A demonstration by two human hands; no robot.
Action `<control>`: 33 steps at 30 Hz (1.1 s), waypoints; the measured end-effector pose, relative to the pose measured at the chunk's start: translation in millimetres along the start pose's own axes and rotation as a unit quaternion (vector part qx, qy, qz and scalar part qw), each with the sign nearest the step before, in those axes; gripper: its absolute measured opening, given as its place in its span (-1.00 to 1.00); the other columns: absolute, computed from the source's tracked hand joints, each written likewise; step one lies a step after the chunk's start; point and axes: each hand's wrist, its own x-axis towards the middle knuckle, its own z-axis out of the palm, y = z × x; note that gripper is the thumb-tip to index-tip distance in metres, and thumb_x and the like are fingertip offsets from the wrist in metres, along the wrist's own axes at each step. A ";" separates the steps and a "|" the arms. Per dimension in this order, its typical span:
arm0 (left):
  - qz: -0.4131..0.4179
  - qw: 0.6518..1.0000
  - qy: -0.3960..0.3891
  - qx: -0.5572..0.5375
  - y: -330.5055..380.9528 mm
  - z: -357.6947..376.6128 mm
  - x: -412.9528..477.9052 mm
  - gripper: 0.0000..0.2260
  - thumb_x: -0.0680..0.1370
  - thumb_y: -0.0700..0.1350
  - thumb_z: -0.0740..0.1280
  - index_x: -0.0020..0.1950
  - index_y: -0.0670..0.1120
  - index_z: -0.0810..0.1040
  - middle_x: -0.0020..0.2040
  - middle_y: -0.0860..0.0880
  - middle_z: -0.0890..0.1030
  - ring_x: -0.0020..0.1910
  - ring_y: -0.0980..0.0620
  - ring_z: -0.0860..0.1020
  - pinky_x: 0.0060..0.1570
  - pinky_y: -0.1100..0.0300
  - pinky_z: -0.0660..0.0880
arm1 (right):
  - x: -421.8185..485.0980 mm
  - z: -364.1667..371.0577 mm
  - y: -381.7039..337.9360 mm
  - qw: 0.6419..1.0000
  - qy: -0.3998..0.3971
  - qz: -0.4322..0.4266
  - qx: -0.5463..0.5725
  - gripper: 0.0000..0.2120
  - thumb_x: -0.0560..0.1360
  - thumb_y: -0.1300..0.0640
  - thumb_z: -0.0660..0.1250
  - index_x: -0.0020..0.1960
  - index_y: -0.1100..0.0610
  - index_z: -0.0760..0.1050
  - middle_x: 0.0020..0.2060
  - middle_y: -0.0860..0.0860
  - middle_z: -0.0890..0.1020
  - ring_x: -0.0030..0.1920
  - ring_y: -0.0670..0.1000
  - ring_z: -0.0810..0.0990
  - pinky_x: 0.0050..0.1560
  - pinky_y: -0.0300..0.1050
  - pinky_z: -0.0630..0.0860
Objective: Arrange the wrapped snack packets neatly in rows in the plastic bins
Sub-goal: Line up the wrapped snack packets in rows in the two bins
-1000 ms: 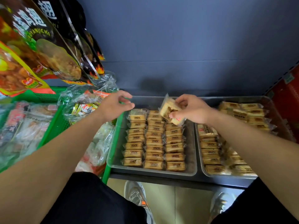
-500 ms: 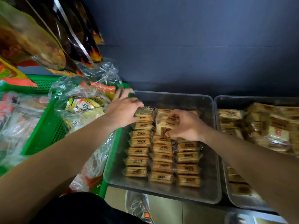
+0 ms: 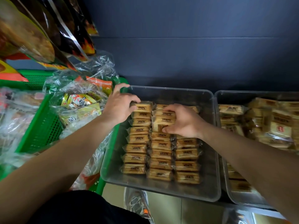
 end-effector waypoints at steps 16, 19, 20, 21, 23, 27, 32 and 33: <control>-0.136 0.965 0.087 -0.209 -14.4 8.2 22.7 -0.60 0.46 -0.05 0.56 0.19 0.00 0.46 0.23 0.00 0.43 0.09 0.03 0.51 0.19 0.18 0.46 | 28.6 44.0 -31.7 0.987 0.145 -0.071 -0.013 -0.32 0.39 0.03 0.59 0.43 0.01 0.40 0.27 -0.07 0.42 0.28 0.00 0.47 0.36 0.00 0.46; -0.139 0.944 0.076 -0.288 -17.9 2.5 23.1 -0.72 0.52 -0.11 0.49 0.16 -0.01 0.49 0.09 0.04 0.55 0.09 0.05 0.55 0.15 0.22 0.50 | 30.4 47.6 -29.5 0.984 0.162 -0.073 -0.012 -0.31 0.38 0.03 0.60 0.42 0.05 0.38 0.31 -0.04 0.38 0.30 0.03 0.47 0.36 -0.02 0.45; -0.141 0.939 0.070 -0.306 -18.9 1.0 22.2 -0.75 0.54 -0.11 0.47 0.17 -0.02 0.50 0.08 0.05 0.57 0.11 0.07 0.55 0.15 0.26 0.47 | 31.5 48.5 -29.9 0.984 0.165 -0.072 -0.011 -0.30 0.37 0.02 0.61 0.42 0.06 0.38 0.31 -0.02 0.38 0.29 0.04 0.48 0.35 -0.01 0.46; -0.142 0.935 0.064 -0.318 -19.9 -0.2 21.1 -0.75 0.56 -0.09 0.46 0.19 -0.01 0.50 0.08 0.07 0.57 0.12 0.08 0.54 0.16 0.26 0.45 | 32.9 49.4 -30.9 0.983 0.168 -0.069 -0.008 -0.30 0.36 0.01 0.61 0.40 0.07 0.38 0.30 -0.02 0.37 0.28 0.05 0.49 0.33 0.00 0.48; -0.137 0.934 0.046 -0.326 -20.6 0.0 17.5 -0.67 0.54 -0.03 0.48 0.25 0.02 0.48 0.09 0.13 0.55 0.15 0.09 0.52 0.20 0.21 0.40 | 35.8 51.6 -34.9 0.983 0.177 -0.057 0.010 -0.30 0.35 -0.01 0.62 0.36 0.07 0.37 0.29 -0.02 0.37 0.24 0.04 0.50 0.28 -0.01 0.49; -0.124 0.952 0.013 -0.281 -21.6 5.7 10.1 -0.34 0.41 0.02 0.59 0.42 0.05 0.37 0.27 0.10 0.49 0.28 0.08 0.42 0.30 0.12 0.34 | 39.4 62.7 -46.0 0.975 0.213 -0.037 0.047 -0.34 0.33 -0.02 0.64 0.27 0.07 0.37 0.24 -0.01 0.37 0.11 -0.02 0.49 0.16 -0.04 0.54; -0.118 0.958 -0.002 -0.262 -19.6 7.3 8.3 -0.22 0.36 -0.05 0.62 0.48 0.04 0.30 0.35 0.06 0.41 0.37 0.08 0.36 0.42 0.10 0.28 | 37.6 72.8 -45.6 0.974 0.220 0.002 0.044 -0.13 0.30 -0.06 0.65 0.42 0.03 0.22 0.33 0.04 0.33 0.26 0.07 0.48 0.24 -0.01 0.51; -0.120 0.957 -0.003 -0.263 -19.2 6.7 8.2 -0.23 0.37 -0.05 0.62 0.48 0.04 0.30 0.35 0.07 0.41 0.36 0.09 0.36 0.42 0.11 0.27 | 35.1 72.4 -42.5 0.978 0.205 0.001 0.035 -0.08 0.33 -0.04 0.64 0.49 0.02 0.16 0.38 0.05 0.32 0.29 0.08 0.47 0.24 -0.02 0.48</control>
